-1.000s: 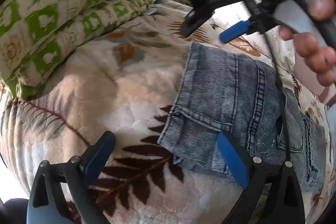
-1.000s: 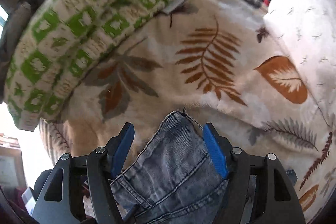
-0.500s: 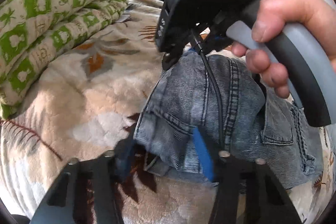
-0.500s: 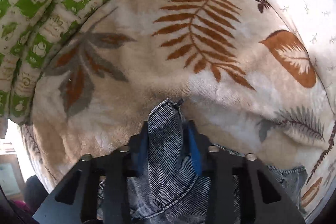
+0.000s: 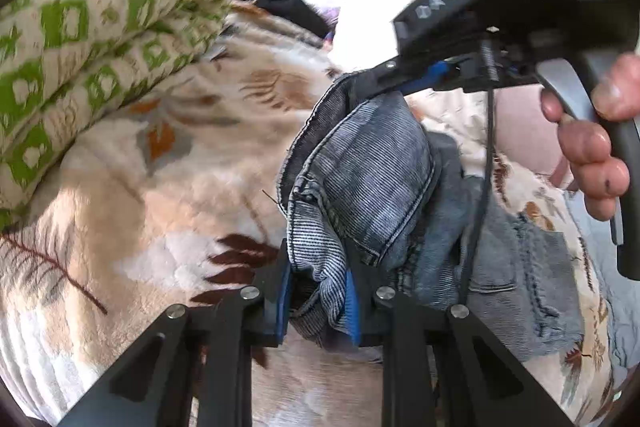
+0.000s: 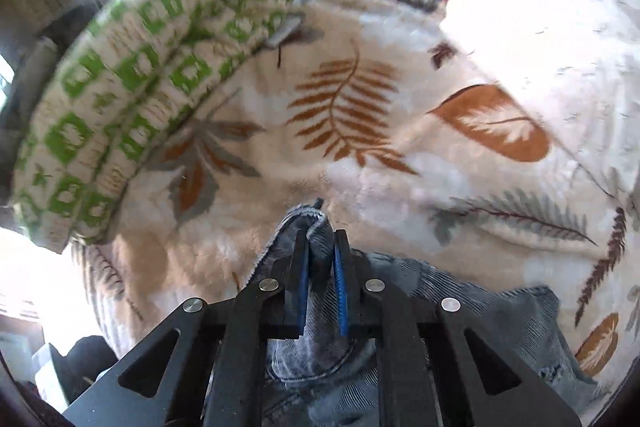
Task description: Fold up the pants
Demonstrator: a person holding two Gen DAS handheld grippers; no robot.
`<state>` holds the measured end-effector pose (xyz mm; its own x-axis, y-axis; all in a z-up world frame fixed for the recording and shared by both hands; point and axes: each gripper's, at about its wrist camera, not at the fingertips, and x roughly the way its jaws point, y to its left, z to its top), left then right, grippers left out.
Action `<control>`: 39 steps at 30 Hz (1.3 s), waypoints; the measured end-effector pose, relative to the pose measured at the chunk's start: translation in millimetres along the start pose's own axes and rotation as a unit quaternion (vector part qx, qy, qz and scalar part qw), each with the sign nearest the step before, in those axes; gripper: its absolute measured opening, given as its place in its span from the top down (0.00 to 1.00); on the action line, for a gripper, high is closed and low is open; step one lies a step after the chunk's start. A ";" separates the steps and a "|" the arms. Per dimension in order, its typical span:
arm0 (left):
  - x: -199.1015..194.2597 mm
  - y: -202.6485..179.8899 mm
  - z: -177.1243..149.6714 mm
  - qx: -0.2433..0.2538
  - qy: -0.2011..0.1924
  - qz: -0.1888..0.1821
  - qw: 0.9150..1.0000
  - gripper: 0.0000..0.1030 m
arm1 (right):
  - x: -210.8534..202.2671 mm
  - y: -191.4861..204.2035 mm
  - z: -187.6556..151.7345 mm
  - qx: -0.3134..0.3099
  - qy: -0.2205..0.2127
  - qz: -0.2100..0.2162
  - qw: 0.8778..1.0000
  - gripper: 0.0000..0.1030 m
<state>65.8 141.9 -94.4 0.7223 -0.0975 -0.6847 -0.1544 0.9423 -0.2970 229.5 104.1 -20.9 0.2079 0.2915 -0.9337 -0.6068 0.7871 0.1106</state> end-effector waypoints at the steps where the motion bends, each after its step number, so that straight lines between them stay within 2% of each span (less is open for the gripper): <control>1: -1.9 -4.2 -0.1 0.007 -0.007 -0.003 1.000 0.77 | -8.9 -2.7 -2.9 0.002 -0.012 0.002 1.000 0.90; 7: -6.2 -16.2 -3.6 0.026 -0.025 -0.004 0.999 0.77 | -51.0 -29.3 -23.3 0.026 -0.049 0.002 0.998 0.90; 10: -6.3 -20.9 -7.7 0.033 -0.024 -0.005 0.999 0.77 | -63.8 -46.5 -31.5 0.043 -0.056 -0.027 0.997 0.91; 13: -9.6 -14.0 -11.4 0.014 -0.021 0.008 1.000 0.77 | -71.3 -56.0 -39.6 0.042 -0.057 -0.022 0.997 0.91; 14: -8.8 -7.4 -11.8 0.000 -0.018 0.015 1.000 0.75 | -75.7 -53.3 -41.5 0.032 -0.064 -0.015 0.997 0.89; 16: -11.5 4.5 -16.6 -0.032 -0.010 0.023 0.999 0.73 | -80.4 -46.2 -40.8 0.027 -0.058 0.034 0.997 0.85; 17: -12.0 9.9 -18.3 -0.045 -0.007 0.027 0.999 0.66 | -79.0 -41.5 -38.2 0.023 -0.050 0.046 0.997 0.72; 18: -13.8 15.3 -20.7 -0.061 -0.006 0.037 0.997 0.59 | -74.9 -33.0 -32.7 0.014 -0.045 0.041 0.998 0.57; 19: -15.0 19.1 -23.1 -0.071 -0.007 0.048 0.996 0.48 | -69.3 -26.8 -28.2 0.007 -0.037 0.037 0.999 0.49; 20: -14.3 21.9 -23.9 -0.076 -0.005 0.057 0.995 0.42 | -60.9 -18.7 -21.2 -0.002 -0.027 0.037 0.999 0.42; 21: -12.1 24.2 -23.9 -0.077 0.002 0.069 0.995 0.36 | -53.2 -12.3 -15.3 -0.006 -0.021 0.038 0.999 0.42; 22: -11.0 26.7 -24.7 -0.080 0.006 0.080 0.994 0.27 | -42.5 -4.5 -8.0 -0.012 -0.014 0.043 0.999 0.41; 26: -3.8 32.4 -25.0 -0.089 0.006 0.099 0.991 0.19 | 3.4 29.1 17.4 -0.053 0.028 0.037 0.998 0.34; 31: 11.4 26.1 -18.5 -0.084 0.009 0.071 0.994 0.18 | 64.6 57.1 31.2 -0.121 0.087 -0.014 0.989 0.34; 33: 16.9 20.9 -19.0 -0.068 0.017 0.060 0.996 0.23 | 88.2 53.2 30.4 -0.121 0.111 -0.034 0.986 0.38; 34: 17.5 18.1 -18.8 -0.062 0.018 0.044 0.997 0.40 | 99.1 45.9 27.7 -0.100 0.131 -0.029 0.986 0.46; 35: 19.1 14.3 -18.5 -0.055 0.025 0.021 0.998 0.55 | 105.8 40.4 24.9 -0.086 0.142 -0.026 0.986 0.65; 36: 19.7 10.6 -18.8 -0.045 0.028 0.014 0.998 0.57 | 108.9 36.7 22.1 -0.085 0.141 -0.037 0.986 0.79; 38: 19.3 7.8 -18.4 -0.034 0.027 0.007 0.999 0.67 | 103.5 33.3 17.8 -0.085 0.128 -0.039 0.987 0.86; 39: 19.0 9.0 -17.5 -0.039 0.029 -0.004 0.999 0.68 | 98.0 33.1 16.1 -0.086 0.119 -0.044 0.988 0.88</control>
<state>66.2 142.9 -121.8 0.6834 -0.1246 -0.7193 -0.2031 0.9140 -0.3513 242.1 167.5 -103.2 0.0913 0.0731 -0.9931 -0.7201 0.6937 -0.0151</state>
